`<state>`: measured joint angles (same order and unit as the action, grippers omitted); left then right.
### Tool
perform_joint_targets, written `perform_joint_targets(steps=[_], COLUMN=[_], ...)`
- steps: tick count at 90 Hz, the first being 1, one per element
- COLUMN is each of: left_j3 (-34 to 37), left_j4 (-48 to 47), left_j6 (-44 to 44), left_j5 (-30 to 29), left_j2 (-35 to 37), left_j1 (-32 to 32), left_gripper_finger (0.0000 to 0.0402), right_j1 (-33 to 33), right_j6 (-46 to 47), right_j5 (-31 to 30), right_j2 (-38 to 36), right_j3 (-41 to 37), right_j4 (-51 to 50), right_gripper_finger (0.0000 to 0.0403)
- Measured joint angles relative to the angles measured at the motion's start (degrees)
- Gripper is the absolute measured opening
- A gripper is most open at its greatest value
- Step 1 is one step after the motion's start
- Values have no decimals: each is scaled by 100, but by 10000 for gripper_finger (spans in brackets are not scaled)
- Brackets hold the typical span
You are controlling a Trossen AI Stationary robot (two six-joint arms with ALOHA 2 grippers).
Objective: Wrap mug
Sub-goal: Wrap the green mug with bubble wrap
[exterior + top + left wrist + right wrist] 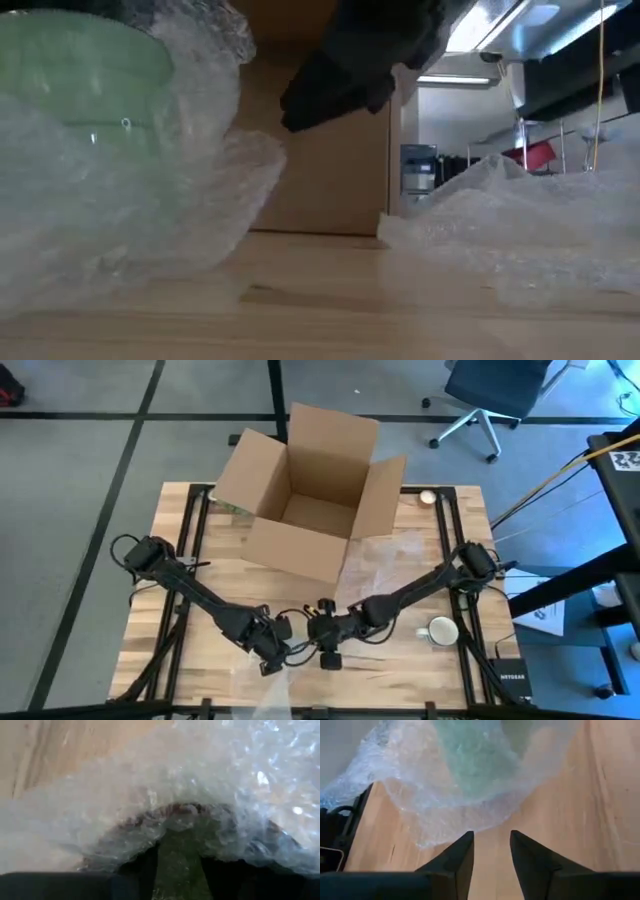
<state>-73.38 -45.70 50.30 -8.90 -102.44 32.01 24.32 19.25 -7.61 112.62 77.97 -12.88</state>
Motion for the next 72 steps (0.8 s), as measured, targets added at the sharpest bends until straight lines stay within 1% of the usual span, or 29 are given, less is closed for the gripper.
perform_joint_targets(steps=[10, 17, 27, 41, 44, 58, 67, 72], left_j3=[0, 0, 0, -4, -4, -6, -4, -4], left_j4=[-19, -8, 25, -56, -56, -35, 12, 59], left_j6=[52, 47, 51, 29, 8, -201, -299, -361], left_j5=[119, 253, 201, 143, 142, 25, -327, -471], left_j2=[62, 153, 379, 630, 687, 756, 680, 590], left_j1=[-33, -61, -101, -143, -143, -138, -138, -155], left_gripper_finger=[145, 156, 167, 170, 170, 170, 170, 170], right_j1=[9, 2, 2, 74, 110, 290, 430, 519], right_j6=[-31, -40, 90, 191, 154, 128, 112, 130], right_j5=[-40, 236, 736, 947, 962, 850, 535, 245], right_j2=[-37, -77, -111, -228, -270, -382, -383, -382], right_j3=[0, 1, -2, 15, 13, 11, 8, 4], right_j4=[-66, -74, -82, -126, -272, -779, -963, -985], right_gripper_finger=[149, 172, 200, 224, 226, 226, 222, 221])
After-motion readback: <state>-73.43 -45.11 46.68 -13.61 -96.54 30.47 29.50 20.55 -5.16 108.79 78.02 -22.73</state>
